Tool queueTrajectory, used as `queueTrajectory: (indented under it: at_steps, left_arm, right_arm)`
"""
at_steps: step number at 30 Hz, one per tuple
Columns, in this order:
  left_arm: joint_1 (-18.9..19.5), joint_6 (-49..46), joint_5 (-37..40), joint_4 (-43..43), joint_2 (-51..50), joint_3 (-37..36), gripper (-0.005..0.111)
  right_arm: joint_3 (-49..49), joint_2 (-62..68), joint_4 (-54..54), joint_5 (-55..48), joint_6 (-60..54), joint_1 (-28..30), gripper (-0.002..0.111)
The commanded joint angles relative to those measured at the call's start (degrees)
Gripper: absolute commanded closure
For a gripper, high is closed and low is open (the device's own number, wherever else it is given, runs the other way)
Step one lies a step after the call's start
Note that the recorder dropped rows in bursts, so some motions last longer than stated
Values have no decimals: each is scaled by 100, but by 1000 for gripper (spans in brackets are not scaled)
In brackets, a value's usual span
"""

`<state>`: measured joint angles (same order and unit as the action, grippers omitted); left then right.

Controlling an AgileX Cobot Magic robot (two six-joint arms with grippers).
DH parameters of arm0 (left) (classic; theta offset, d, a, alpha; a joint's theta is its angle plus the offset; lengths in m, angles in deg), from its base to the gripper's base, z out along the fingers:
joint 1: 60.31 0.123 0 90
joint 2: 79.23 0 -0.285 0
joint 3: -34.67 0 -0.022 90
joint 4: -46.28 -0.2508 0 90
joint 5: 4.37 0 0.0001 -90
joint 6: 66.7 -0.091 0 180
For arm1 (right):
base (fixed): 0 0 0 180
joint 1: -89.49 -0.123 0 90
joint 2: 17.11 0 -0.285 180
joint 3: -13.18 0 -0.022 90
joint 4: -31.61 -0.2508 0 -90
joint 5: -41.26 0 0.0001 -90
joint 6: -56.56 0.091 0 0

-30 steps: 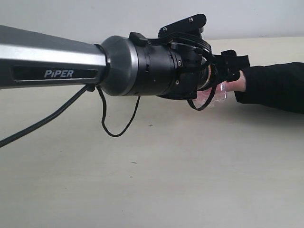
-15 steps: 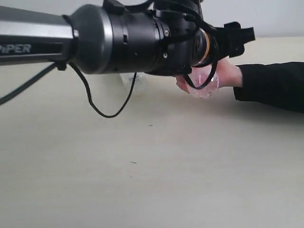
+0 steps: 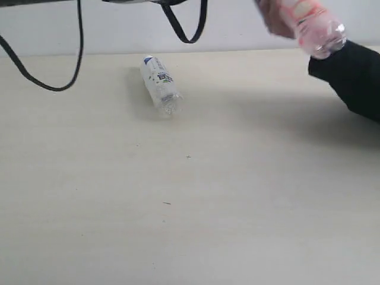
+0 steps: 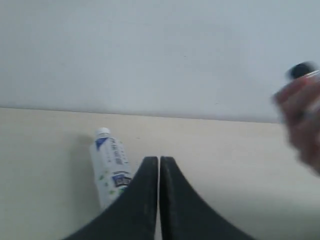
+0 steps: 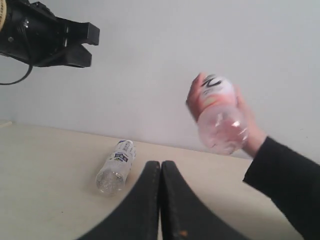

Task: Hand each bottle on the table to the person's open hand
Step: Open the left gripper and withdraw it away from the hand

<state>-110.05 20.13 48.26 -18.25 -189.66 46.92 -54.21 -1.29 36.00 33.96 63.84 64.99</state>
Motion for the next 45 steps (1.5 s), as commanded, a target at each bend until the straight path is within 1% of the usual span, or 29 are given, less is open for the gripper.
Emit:
queueTrajectory:
  at_steps: [1, 3, 4, 5, 6, 7, 8, 9, 10, 11, 12, 13, 15, 18, 20, 23, 24, 25, 27, 28, 29, 30, 31, 32, 36, 39, 42, 43, 45]
  left_arm:
    - [238, -671, 107, 394, 58, -16, 107]
    - [530, -1018, -322, 906, 58, -16, 107]
    - [808, -1242, -622, 1306, 72, -91, 107]
    - [919, -1377, -737, 1371, 105, -184, 107]
    - [905, -1348, -814, 926, 249, -595, 107]
    - [829, -943, -814, 455, 351, -889, 107]
    - [714, 105, -970, -519, 580, -1495, 107]
    - [666, 718, -1205, -1004, 725, -1853, 107]
    - [641, 1862, -1805, -1940, 1006, -2497, 107]
    - [641, 2520, -2051, -2501, 1160, -2841, 107]
    - [620, 3480, -2133, -3247, 1433, -3508, 107]
    - [553, 3480, -1855, -3228, 1651, -3859, 107]
    - [316, 3480, -1131, -3284, 2108, -4594, 107]
    - [-169, 3480, -962, -3541, 2862, -5390, 107]
    - [-861, 3480, -228, -3541, 3471, -5925, 107]
    - [-1989, 3480, 1733, -3541, 4340, -6812, 107]
    - [-2137, 3480, 1733, -3541, 4628, -7011, 107]
    - [-2120, 3480, 1733, -3541, 4701, -7020, 107]
    - [-1886, 2451, 1733, -3541, 4771, -6845, 107]
    - [-1697, 1033, 1733, -3541, 4711, -6697, 107]
    - [-1617, 347, 1733, -3541, 4662, -6637, 107]
    - [-1471, -947, 1733, -3541, 4604, -6511, 107]
    - [-1419, -1195, 1565, -3541, 4573, -6445, 107]
    - [-1262, -1567, 1006, -3541, 4465, -6269, 107]
    - [-797, -2378, 297, -3541, 4148, -5936, 107]
    - [-389, -4367, -540, -2205, 3919, -5553, 107]
    - [14, -6405, -1275, -56, 3710, -5148, 107]
    - [124, -6702, -1419, 537, 3641, -5016, 107]
    - [183, -6533, -1907, 1197, 3599, -4805, 107]
  right_arm:
    - [-27, -27, 16, 54, -1, 18, 108]
    - [-27, -27, 16, 54, -1, 18, 108]
    - [-27, -27, 16, 54, -1, 18, 108]
    - [-27, -27, 16, 54, -1, 18, 108]
    - [-27, -27, 16, 54, -1, 18, 108]
    - [-27, -27, 16, 54, -1, 18, 108]
    - [-27, -27, 16, 54, -1, 18, 108]
    - [-27, -27, 16, 54, -1, 18, 108]
    - [-27, -27, 16, 36, -1, 18, 108]
    - [-27, -27, 16, 10, -1, 18, 108]
    - [-27, -27, 16, -3, -1, 18, 108]
    - [-27, -27, 16, -3, -1, 18, 108]
    - [-27, -27, 16, -3, -1, 18, 108]
    - [-27, -27, 16, -3, -1, 18, 108]
    - [-27, -27, 16, -3, -1, 18, 108]
    - [-27, -27, 16, -3, -1, 18, 108]
    - [-27, -27, 16, -3, -1, 18, 108]
    - [-27, -27, 16, -3, -1, 18, 108]
    - [-27, -27, 5, -5, -1, 18, 108]
    - [-27, -27, 5, -5, -1, 18, 108]
    - [-27, -27, 5, -5, -1, 18, 108]
    - [-27, -27, 5, -5, -1, 18, 108]
    - [-27, -27, 5, -5, -1, 18, 108]
    - [-27, -27, 5, -5, -1, 18, 108]
    - [-27, -27, 5, -5, -1, 18, 108]
    - [-27, -27, 5, -5, -1, 18, 108]
    - [-27, -27, 5, -5, -1, 18, 108]
    - [-27, -27, 5, -5, -1, 18, 108]
    - [-27, -27, 5, -5, -1, 18, 108]
